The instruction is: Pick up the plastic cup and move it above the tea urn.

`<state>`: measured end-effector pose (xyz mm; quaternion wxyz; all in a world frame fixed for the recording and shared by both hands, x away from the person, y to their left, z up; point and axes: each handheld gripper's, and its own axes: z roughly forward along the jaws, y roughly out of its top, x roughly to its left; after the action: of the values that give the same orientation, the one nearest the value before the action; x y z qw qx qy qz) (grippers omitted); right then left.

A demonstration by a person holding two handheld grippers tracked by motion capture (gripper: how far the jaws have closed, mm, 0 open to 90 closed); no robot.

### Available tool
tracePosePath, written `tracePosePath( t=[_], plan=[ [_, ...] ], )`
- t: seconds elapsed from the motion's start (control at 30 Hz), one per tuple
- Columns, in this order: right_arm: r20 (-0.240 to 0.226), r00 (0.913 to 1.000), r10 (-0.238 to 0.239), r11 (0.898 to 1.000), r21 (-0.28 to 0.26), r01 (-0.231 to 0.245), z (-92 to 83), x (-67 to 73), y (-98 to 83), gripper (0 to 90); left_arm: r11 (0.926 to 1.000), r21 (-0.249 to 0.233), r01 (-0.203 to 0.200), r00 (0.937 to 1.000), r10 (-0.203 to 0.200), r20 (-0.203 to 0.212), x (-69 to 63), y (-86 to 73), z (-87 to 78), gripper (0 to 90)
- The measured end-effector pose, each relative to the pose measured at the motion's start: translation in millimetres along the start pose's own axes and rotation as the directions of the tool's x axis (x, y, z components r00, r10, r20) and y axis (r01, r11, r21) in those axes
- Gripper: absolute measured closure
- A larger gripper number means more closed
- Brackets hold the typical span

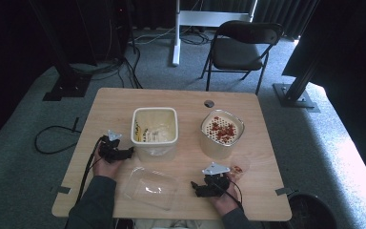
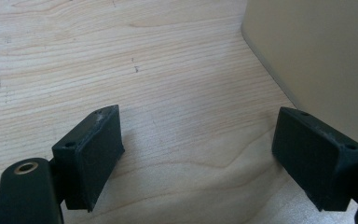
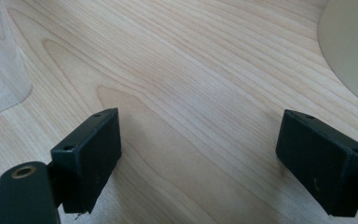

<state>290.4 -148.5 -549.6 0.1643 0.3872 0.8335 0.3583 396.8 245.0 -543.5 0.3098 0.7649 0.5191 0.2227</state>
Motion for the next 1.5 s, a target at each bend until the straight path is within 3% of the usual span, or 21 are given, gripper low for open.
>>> tracePosePath(
  t=[0.2,0.33,0.63,0.8,0.9,1.07,1.5],
  plan=[
    [0.0,1.0,-0.003,1.0,-0.001,0.003,0.2,-0.4,0.1,13.4,0.9999,-0.007,0.015,0.9998,-0.015,-0.011,-0.4,-1.0,-0.4,16.9],
    [0.001,1.0,0.0,1.0,-0.001,0.0,0.6,-0.8,0.4,13.4,0.9991,-0.021,0.038,0.9988,-0.039,-0.031,0.9,-2.2,-2.2,24.9],
    [0.001,1.0,0.0,1.0,-0.001,0.0,0.6,-0.8,0.5,13.4,0.9998,0.003,0.02,0.9997,-0.02,-0.015,2.7,-0.7,-3.9,26.3],
    [0.001,1.0,0.0,1.0,-0.001,0.0,0.6,-0.7,0.5,13.4,0.9998,0.008,0.019,0.9998,-0.019,-0.002,0.9,-3.4,-9.9,33.8],
    [0.0,1.0,0.0,1.0,-0.001,0.0,0.6,-0.8,0.5,13.4,0.9995,-0.007,0.03,0.9991,-0.03,0.029,0.8,-4.7,-17.7,36.0],
    [0.001,1.0,0.0,1.0,-0.001,0.0,0.6,-0.7,0.5,13.4,0.9991,-0.042,0.009,0.9976,-0.006,0.069,-2.3,-4.6,-32.5,38.5],
    [0.001,1.0,-0.001,1.0,-0.001,0.001,0.6,-0.8,0.5,13.4,0.9926,-0.112,-0.047,0.9906,0.061,0.123,-22.3,-3.9,-71.7,39.2]
  ],
)
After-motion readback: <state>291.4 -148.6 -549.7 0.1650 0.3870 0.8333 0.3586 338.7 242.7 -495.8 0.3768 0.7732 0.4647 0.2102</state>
